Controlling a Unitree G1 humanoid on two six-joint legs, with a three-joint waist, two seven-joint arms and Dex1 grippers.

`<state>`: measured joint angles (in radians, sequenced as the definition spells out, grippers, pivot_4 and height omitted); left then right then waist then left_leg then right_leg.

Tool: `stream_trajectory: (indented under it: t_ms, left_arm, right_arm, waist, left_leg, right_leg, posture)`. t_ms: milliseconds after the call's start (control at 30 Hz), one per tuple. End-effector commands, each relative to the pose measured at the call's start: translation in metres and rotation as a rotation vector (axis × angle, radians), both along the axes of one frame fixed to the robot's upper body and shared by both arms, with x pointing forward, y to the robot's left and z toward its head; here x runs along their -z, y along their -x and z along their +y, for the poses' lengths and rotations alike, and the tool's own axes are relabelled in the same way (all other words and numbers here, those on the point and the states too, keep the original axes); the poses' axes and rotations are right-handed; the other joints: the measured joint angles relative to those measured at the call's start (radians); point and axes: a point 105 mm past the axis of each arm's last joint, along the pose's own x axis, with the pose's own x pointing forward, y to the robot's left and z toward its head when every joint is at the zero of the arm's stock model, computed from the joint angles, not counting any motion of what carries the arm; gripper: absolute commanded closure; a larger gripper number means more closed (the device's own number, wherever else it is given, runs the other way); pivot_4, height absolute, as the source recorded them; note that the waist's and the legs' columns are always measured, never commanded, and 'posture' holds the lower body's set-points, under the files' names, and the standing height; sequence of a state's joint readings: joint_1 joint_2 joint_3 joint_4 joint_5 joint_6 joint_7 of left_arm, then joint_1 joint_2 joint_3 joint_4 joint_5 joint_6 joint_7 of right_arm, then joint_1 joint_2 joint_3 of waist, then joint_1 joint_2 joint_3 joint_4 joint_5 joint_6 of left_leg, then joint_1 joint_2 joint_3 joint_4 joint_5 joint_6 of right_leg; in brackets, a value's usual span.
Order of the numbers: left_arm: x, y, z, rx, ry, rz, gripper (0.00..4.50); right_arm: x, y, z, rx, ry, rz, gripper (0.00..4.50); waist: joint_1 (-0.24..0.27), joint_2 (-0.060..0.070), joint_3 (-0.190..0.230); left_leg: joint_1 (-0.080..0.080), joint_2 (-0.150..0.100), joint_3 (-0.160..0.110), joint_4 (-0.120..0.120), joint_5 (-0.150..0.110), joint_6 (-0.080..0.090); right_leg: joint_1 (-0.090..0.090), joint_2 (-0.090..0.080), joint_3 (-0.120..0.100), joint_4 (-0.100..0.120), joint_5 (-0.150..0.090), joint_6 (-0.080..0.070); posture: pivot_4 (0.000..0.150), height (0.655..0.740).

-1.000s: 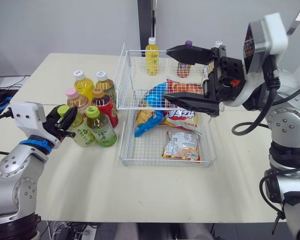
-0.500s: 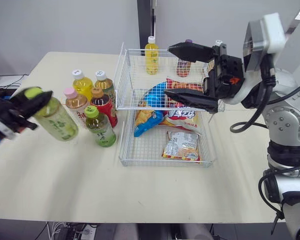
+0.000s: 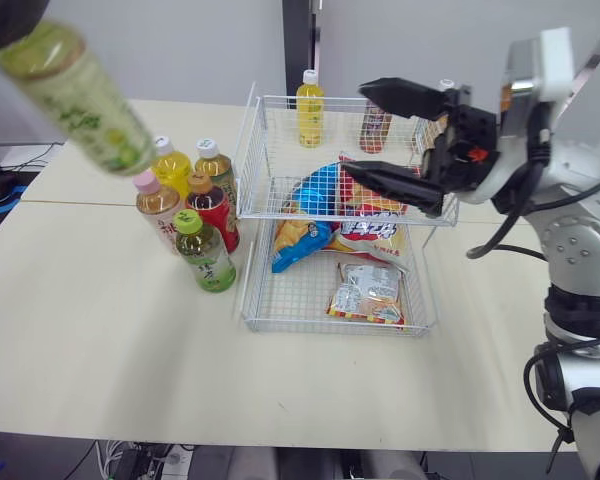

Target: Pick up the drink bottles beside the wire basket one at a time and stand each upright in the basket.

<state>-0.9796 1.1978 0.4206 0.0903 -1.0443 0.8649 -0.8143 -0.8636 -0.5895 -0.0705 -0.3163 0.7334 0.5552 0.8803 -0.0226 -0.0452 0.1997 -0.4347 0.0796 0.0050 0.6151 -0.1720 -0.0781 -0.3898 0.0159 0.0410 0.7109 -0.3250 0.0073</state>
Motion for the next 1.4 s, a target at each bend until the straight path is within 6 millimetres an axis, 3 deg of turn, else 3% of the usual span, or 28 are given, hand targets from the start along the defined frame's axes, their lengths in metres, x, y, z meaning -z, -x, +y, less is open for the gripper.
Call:
stream_trajectory:
  t_ms: [33,233,467,767,900,1200,1400]
  left_arm:
    - [-0.026,-0.005,-0.027,0.07,0.003,-0.105,3.13]
    - [-0.035,-0.044,-0.089,0.214,-0.004,-0.154,3.13]
    - [-0.016,-0.085,-0.17,0.322,-0.098,-0.17,3.13]
    - [0.01,-0.116,-0.236,0.348,-0.143,-0.152,3.13]
    - [0.016,-0.124,-0.253,0.342,-0.101,-0.117,3.13]
    - [0.027,-0.132,-0.27,0.349,-0.083,-0.066,3.13]
    - [0.012,-0.128,-0.262,0.372,-0.001,-0.087,1.21]
  right_arm:
    - [-0.012,0.009,-0.008,0.056,-0.028,-0.07,0.0]
    - [-0.014,0.013,-0.02,0.192,-0.047,-0.09,0.0]
    - [-0.004,0.012,-0.036,0.372,-0.049,-0.083,0.0]
    - [0.004,0.019,-0.043,0.479,-0.083,-0.059,0.0]
    - [0.007,0.02,-0.043,0.506,-0.089,-0.058,0.0]
    - [0.007,0.023,-0.047,0.531,-0.107,-0.052,0.0]
    - [0.004,0.02,-0.049,0.529,-0.113,-0.057,0.0]
  waist:
    - [0.004,0.0,0.0]
    - [0.003,0.0,0.0]
    - [-0.004,0.0,0.0]
    - [-0.009,0.003,0.002]
    - [-0.009,0.003,0.002]
    - [-0.009,0.004,0.002]
    - [-0.01,0.004,0.002]
  left_leg:
    - [0.0,0.0,0.0,0.0,0.0,0.0]
    - [0.0,0.0,0.001,0.0,0.0,0.0]
    - [-0.001,-0.001,0.003,0.0,0.0,0.0]
    - [-0.001,-0.002,0.005,-0.002,0.0,0.0]
    - [-0.002,-0.002,0.005,-0.002,0.0,0.0]
    - [-0.002,-0.002,0.004,-0.003,0.0,0.0]
    - [-0.002,-0.002,0.004,-0.003,0.0,0.0]
  right_leg:
    - [0.0,0.0,0.0,0.0,0.0,0.0]
    - [0.0,0.0,0.001,0.0,0.001,-0.001]
    - [-0.001,0.0,0.003,-0.002,0.0,-0.001]
    - [-0.001,0.0,0.005,-0.003,0.0,0.0]
    - [-0.001,0.0,0.005,-0.005,0.0,0.0]
    - [-0.001,0.0,0.005,-0.006,0.0,0.0]
    - [-0.001,0.0,0.004,-0.005,0.0,0.0]
  posture:
    - [0.15,0.74]
    - [0.15,0.74]
    - [0.15,0.74]
    - [0.15,0.74]
    - [0.15,0.74]
    - [0.15,0.74]
    - [0.15,0.74]
